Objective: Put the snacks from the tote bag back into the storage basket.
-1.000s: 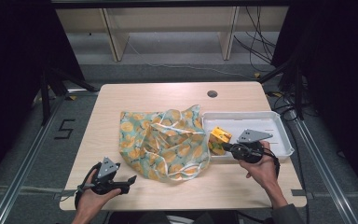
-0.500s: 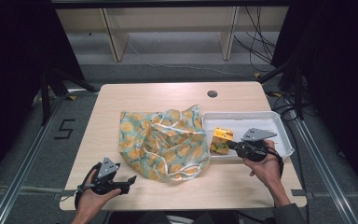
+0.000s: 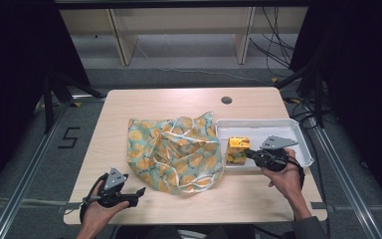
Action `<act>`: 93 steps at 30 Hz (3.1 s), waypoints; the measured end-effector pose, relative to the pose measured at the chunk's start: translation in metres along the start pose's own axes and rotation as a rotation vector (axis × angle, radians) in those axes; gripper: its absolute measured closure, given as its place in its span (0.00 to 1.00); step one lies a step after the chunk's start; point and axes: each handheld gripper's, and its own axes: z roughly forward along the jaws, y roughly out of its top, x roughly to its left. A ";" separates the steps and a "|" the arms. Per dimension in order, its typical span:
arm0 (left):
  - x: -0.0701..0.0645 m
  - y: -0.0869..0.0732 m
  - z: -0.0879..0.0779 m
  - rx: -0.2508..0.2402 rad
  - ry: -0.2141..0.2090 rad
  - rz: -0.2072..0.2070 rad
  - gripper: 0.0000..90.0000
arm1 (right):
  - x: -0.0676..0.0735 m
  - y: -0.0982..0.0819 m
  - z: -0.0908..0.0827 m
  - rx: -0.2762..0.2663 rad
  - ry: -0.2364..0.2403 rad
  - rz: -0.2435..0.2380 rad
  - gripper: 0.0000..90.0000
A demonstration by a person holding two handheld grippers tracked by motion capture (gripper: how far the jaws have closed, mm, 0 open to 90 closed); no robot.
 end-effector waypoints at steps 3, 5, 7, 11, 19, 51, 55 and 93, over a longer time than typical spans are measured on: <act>0.001 0.000 -0.001 0.016 -0.001 0.013 0.22 | 0.003 0.001 -0.002 -0.011 -0.004 -0.008 0.98; 0.001 0.000 0.000 -0.001 0.000 0.002 0.22 | 0.005 0.002 -0.003 -0.014 -0.002 -0.001 0.97; 0.001 0.000 -0.001 -0.004 0.009 0.005 0.22 | 0.010 0.003 -0.004 -0.021 0.004 -0.014 0.94; 0.002 0.000 -0.001 0.011 0.006 -0.005 0.22 | 0.013 0.004 -0.002 -0.027 0.019 -0.028 0.91; 0.003 0.001 0.000 0.013 0.007 0.003 0.22 | 0.016 0.005 -0.002 -0.044 0.024 -0.002 0.77; 0.003 -0.002 -0.003 0.010 0.011 0.010 0.22 | 0.044 -0.007 -0.006 -0.014 -0.052 0.117 0.38; 0.003 -0.002 -0.003 0.008 0.009 0.007 0.22 | 0.045 -0.011 -0.006 -0.021 -0.062 0.084 0.36; 0.002 -0.003 -0.002 0.019 0.005 0.002 0.22 | 0.076 -0.062 -0.018 0.147 -0.050 0.050 0.21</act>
